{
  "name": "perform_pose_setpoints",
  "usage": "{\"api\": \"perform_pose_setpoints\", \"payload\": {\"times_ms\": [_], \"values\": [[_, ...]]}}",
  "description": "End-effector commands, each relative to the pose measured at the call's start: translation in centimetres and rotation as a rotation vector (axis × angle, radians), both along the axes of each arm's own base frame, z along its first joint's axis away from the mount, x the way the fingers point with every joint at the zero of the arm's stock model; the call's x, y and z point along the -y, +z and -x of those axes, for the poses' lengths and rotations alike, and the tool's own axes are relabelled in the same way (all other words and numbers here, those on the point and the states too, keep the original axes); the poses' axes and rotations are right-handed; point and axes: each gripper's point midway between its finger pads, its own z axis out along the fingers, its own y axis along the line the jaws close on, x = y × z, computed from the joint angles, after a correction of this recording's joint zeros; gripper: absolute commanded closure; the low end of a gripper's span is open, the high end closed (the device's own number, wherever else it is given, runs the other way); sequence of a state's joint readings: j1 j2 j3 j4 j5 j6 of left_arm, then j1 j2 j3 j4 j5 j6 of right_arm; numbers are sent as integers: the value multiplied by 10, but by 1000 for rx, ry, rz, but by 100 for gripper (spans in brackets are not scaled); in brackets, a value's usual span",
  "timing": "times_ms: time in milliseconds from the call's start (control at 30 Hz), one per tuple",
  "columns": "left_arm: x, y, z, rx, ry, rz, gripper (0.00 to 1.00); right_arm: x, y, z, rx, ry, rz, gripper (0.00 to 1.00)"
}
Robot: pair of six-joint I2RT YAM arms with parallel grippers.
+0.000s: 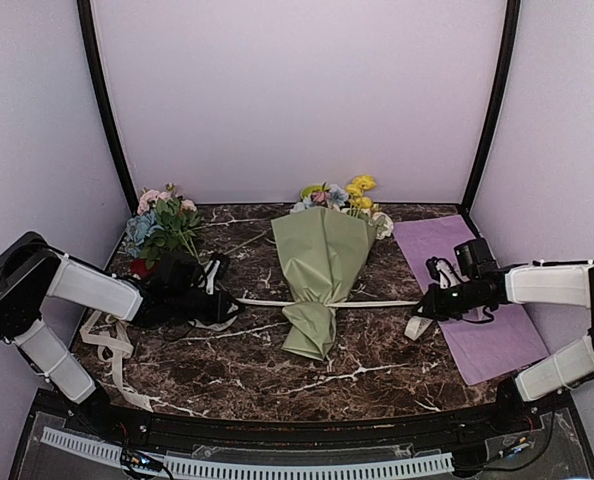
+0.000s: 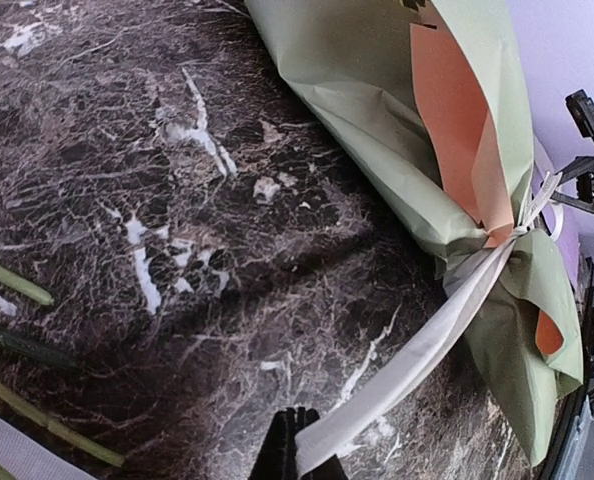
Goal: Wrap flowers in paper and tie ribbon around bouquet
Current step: Tie the ribbon around the folded bouquet.
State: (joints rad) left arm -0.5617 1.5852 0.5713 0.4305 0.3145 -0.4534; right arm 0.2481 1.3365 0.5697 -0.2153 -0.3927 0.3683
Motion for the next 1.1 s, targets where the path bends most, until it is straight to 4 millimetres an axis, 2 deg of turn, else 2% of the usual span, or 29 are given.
{"api": "perform_pose_setpoints", "payload": {"times_ms": [0, 100, 233, 267, 367, 467, 533, 600, 667, 733, 800, 867, 1067], "values": [[-15, -8, 0, 85, -17, -215, 100, 44, 0, -13, 9, -125, 173, 100], [36, 7, 33, 174, -246, -193, 100, 40, 13, -13, 17, -102, 193, 100], [90, 42, 77, 353, -512, -136, 100, 39, 31, -8, 16, -124, 187, 100], [101, 51, 84, 390, -561, -120, 100, 39, 33, -6, 12, -127, 178, 93], [132, 77, 99, 462, -664, -66, 100, 33, 39, -1, -12, -106, 172, 57], [152, 99, 93, 534, -696, -39, 100, 20, 55, -5, 18, -60, 173, 34], [159, 109, 84, 585, -687, -43, 100, -1, 77, -11, 94, 11, 146, 28], [166, 118, 79, 628, -694, -41, 100, -35, 105, -15, 200, 127, 89, 27], [171, 125, 76, 664, -705, -42, 100, -85, 138, -13, 328, 284, -8, 28], [175, 131, 73, 706, -714, -47, 100, -135, 164, 1, 414, 475, -151, 30], [177, 134, 68, 738, -716, -64, 100, -173, 183, 16, 464, 640, -292, 31], [179, 136, 64, 750, -719, -66, 100, -193, 189, 16, 492, 719, -350, 33], [169, 127, 62, 726, -809, 1, 100, -223, 170, -6, 476, 842, -348, 34]]}}
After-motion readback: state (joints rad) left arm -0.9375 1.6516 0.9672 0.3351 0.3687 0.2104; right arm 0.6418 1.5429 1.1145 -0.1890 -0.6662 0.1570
